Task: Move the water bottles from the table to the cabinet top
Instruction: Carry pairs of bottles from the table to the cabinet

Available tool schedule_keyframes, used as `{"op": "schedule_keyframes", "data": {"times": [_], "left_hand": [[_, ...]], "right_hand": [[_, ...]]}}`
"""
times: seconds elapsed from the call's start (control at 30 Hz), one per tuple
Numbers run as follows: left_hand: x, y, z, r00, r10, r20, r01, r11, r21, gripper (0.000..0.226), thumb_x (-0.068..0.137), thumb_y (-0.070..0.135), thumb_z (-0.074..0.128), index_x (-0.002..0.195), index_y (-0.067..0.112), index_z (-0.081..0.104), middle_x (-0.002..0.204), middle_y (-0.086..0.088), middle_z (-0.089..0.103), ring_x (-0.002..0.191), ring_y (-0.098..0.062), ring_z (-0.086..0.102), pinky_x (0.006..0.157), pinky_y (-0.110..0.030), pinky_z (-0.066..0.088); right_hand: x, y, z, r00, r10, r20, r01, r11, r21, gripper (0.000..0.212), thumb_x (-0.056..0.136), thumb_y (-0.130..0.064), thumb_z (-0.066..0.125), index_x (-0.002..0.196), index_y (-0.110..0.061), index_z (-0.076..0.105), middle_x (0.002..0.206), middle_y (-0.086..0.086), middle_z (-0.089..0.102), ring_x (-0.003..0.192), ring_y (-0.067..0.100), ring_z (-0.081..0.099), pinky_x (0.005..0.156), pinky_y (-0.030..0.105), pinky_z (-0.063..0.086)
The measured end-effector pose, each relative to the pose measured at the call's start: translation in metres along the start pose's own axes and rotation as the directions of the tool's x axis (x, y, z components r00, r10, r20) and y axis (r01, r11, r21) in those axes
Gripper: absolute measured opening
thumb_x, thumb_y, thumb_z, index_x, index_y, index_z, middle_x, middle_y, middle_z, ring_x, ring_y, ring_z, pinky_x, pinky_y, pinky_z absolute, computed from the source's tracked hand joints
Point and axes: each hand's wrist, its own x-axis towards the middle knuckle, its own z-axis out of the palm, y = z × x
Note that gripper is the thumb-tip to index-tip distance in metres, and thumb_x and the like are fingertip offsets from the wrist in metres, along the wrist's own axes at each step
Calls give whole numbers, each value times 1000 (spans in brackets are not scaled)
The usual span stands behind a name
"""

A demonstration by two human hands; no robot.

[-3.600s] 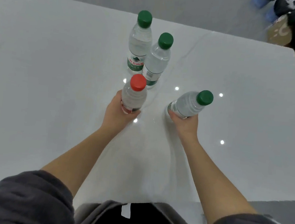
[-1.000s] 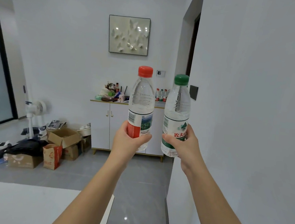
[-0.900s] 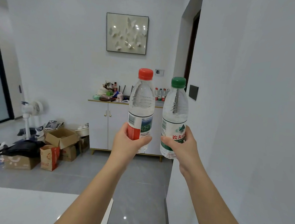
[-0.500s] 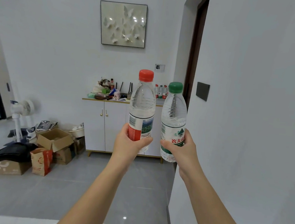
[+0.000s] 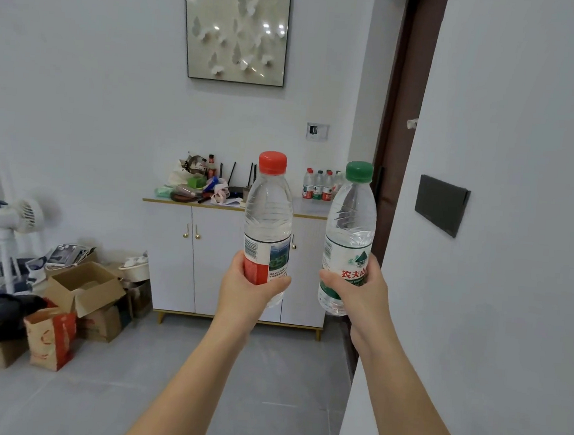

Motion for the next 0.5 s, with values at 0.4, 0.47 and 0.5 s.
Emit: {"op": "schedule_keyframes", "data": {"times": [0.4, 0.47, 0.5], "left_hand": [[206, -81, 56, 994, -27, 104, 29, 999, -20, 53, 72, 8, 82, 116, 22, 55, 105, 5, 67, 92, -12, 64, 67, -23, 50], [251, -93, 65, 992, -30, 121, 34, 999, -25, 55, 70, 7, 82, 118, 19, 56, 106, 0, 69, 94, -16, 66, 67, -25, 50], [273, -99, 69, 991, -33, 127, 36, 999, -21, 55, 70, 7, 83, 117, 19, 57, 106, 0, 70, 94, -17, 66, 67, -26, 50]], "right_hand": [[186, 82, 31, 996, 28, -82, -31, 999, -43, 53, 78, -3, 77, 116, -32, 54, 102, -17, 64, 91, 1, 62, 63, 13, 48], [226, 93, 41, 995, 24, -95, -27, 999, -39, 57, 77, -3, 78, 121, -30, 54, 107, -13, 65, 96, 4, 62, 68, 16, 48], [246, 98, 46, 995, 22, -99, -27, 999, -45, 56, 77, -3, 78, 120, -30, 54, 107, -12, 66, 97, 4, 63, 69, 16, 48]]}}
